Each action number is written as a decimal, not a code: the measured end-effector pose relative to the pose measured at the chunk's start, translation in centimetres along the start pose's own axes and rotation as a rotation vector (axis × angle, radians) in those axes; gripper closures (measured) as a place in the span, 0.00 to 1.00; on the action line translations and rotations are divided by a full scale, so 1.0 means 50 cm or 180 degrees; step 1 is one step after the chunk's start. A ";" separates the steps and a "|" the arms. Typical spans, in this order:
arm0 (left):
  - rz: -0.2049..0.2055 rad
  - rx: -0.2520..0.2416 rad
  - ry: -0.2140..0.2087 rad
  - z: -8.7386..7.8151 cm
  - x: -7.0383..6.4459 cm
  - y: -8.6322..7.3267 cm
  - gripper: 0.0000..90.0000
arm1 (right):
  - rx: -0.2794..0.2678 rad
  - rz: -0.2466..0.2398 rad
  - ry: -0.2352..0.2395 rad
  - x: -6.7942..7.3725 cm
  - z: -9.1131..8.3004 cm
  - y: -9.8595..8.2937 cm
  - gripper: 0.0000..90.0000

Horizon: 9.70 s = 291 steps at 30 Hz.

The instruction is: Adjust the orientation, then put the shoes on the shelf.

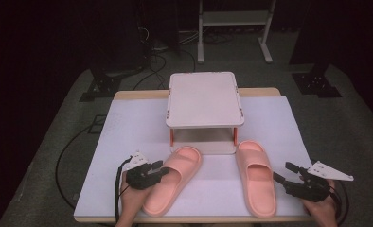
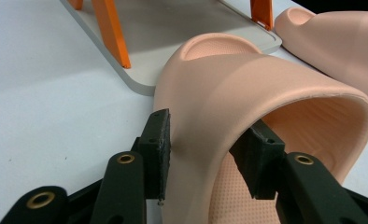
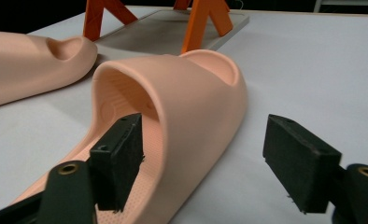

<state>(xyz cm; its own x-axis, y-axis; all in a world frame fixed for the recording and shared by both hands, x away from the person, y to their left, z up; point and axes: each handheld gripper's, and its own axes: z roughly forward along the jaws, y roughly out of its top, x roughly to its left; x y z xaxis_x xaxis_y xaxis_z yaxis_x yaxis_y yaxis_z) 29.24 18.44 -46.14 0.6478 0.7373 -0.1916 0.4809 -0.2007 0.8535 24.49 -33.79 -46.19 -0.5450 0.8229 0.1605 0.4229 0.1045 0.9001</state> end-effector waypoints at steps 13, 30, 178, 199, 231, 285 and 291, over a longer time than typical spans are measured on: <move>0.0050 -0.0017 0.0047 -0.002 -0.005 0.000 0.71 | 0.0147 -0.0084 -0.0049 0.019 0.043 0.002 0.37; 0.0012 -0.0035 -0.0019 -0.001 -0.007 -0.002 0.72 | 0.0273 -0.0176 -0.0300 0.025 0.094 0.012 0.49; 0.0192 -0.0783 -0.0496 -0.129 -0.037 0.241 0.80 | -0.0600 -0.0473 -0.0035 0.159 0.006 0.268 0.85; 0.0126 -0.0795 -0.0424 -0.109 -0.009 0.303 0.82 | -0.0609 -0.0392 -0.0105 0.150 0.056 0.325 0.85; 0.0085 -0.0657 -0.0109 -0.059 0.031 0.371 0.82 | -0.0575 -0.0352 -0.0210 0.117 0.112 0.380 0.84; -0.0123 -0.0556 0.0092 0.010 0.073 0.429 0.77 | -0.0308 -0.0175 -0.0432 0.103 0.230 0.445 0.82; -0.0139 -0.0553 0.0090 0.019 0.071 0.431 0.77 | -0.0299 -0.0133 -0.0425 0.103 0.240 0.448 0.80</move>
<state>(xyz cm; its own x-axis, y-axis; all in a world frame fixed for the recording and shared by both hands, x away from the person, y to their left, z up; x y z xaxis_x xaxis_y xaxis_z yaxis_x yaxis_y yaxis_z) 42.47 16.14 -28.86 0.6105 0.7612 -0.2189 0.3974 -0.0554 0.9160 39.83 -20.50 -30.07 -0.4569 0.8866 0.0726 0.3290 0.0926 0.9398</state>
